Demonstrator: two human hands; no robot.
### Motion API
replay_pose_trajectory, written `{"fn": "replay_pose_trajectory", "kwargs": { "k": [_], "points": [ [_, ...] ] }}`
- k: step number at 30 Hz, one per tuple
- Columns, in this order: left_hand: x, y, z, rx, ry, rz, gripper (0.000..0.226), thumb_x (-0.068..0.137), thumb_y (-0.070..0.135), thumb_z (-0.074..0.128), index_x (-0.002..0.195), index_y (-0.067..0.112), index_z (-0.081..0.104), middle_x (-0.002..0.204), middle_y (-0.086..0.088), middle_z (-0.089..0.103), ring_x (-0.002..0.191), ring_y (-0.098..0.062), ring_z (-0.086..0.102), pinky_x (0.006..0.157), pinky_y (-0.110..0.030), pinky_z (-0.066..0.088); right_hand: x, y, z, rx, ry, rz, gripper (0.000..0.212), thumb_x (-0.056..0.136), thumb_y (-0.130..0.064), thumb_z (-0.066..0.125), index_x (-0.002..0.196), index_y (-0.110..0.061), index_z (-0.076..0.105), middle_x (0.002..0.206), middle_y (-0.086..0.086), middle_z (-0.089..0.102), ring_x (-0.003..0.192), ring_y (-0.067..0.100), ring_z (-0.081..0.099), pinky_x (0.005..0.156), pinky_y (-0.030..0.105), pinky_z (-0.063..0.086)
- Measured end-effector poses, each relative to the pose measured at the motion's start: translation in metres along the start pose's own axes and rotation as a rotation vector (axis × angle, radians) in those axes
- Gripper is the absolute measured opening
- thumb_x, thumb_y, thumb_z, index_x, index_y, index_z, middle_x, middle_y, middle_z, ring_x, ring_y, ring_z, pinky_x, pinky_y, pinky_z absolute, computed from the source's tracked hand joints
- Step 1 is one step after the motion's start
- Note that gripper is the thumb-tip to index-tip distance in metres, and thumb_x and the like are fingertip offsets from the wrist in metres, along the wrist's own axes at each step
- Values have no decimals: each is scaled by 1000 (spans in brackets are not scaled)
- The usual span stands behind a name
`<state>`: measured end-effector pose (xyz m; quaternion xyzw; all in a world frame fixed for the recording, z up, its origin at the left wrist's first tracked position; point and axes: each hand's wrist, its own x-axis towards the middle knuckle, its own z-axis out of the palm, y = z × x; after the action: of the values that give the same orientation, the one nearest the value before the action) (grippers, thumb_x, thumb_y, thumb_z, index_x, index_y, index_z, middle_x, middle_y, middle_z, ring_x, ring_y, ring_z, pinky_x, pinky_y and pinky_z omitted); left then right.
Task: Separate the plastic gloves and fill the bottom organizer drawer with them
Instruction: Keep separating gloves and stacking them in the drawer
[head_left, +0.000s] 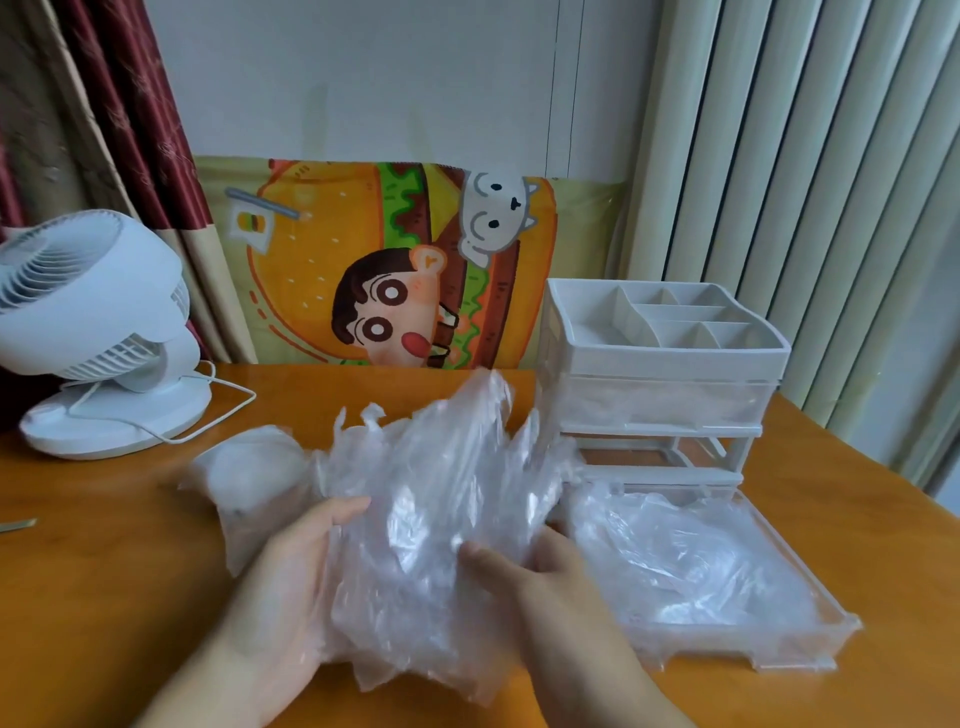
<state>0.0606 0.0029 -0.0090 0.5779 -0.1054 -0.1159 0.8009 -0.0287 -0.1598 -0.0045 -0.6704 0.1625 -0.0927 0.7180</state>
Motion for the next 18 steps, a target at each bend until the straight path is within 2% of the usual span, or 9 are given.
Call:
{"fn": "replay_pose_trajectory", "kwargs": {
  "k": [1, 2, 3, 4, 6, 9, 12, 14, 18],
  "points": [
    [-4, 3, 5, -1, -17, -32, 40, 101, 16, 62, 121, -18, 65, 128, -36, 64, 68, 9, 70, 92, -19, 51, 1, 3, -2, -87, 24, -57, 18, 98, -9, 68, 101, -23, 78, 88, -3, 82, 84, 16, 79, 69, 25, 58],
    [-3, 2, 4, 28, 6, -80, 62, 82, 40, 83, 125, -3, 70, 130, -21, 69, 93, 1, 72, 100, -31, 50, 1, 2, -2, -144, 24, -100, 23, 98, -8, 65, 101, -27, 77, 90, -4, 81, 86, 16, 78, 69, 25, 58],
    [-6, 7, 10, 84, 35, -150, 70, 65, 45, 92, 122, 9, 72, 120, -11, 76, 104, -12, 72, 95, -39, 52, 1, 2, -2, -176, 13, -132, 28, 98, -5, 62, 104, -29, 76, 93, -5, 81, 89, 14, 77, 71, 23, 58],
    [-7, 6, 10, 120, 7, -163, 64, 63, 36, 93, 119, 13, 72, 110, -8, 79, 104, -23, 73, 90, -44, 55, -1, 0, -2, -169, -3, -149, 31, 98, -2, 62, 108, -28, 76, 95, -6, 81, 91, 11, 77, 73, 21, 57],
    [-7, -2, 8, 192, -90, -168, 51, 74, 23, 86, 122, 13, 70, 107, -12, 79, 100, -33, 76, 95, -52, 55, -2, -2, -2, -95, -28, -164, 32, 96, 1, 66, 113, -25, 74, 98, -9, 82, 92, 7, 78, 75, 19, 58],
    [-10, -1, 10, 308, -74, -88, 49, 79, 31, 85, 123, 19, 70, 109, -7, 79, 102, -28, 77, 99, -54, 55, -1, -3, -3, 20, -11, -181, 27, 94, -1, 73, 110, -23, 74, 93, -10, 82, 88, 6, 78, 71, 18, 59],
    [-9, 2, 9, 363, 5, 39, 33, 83, 24, 78, 116, 21, 74, 106, -2, 80, 102, -22, 77, 98, -55, 55, 3, -3, -4, 120, 66, -224, 17, 94, 1, 72, 102, -14, 79, 90, 2, 83, 85, 15, 80, 67, 22, 58],
    [-8, 5, 9, 373, 52, 62, 26, 86, 21, 77, 113, 20, 75, 102, 0, 81, 99, -19, 77, 97, -54, 56, 7, -2, -7, 153, 111, -227, 10, 95, -4, 74, 100, -11, 80, 89, 5, 83, 85, 19, 80, 66, 24, 58],
    [-8, 6, 7, 273, 32, 33, 33, 84, 19, 83, 115, 24, 74, 102, -1, 81, 97, -22, 78, 89, -50, 60, 10, 1, -9, 186, 102, -221, 8, 96, -6, 74, 101, -8, 80, 90, 10, 82, 86, 26, 80, 69, 32, 61]
  ]
}}
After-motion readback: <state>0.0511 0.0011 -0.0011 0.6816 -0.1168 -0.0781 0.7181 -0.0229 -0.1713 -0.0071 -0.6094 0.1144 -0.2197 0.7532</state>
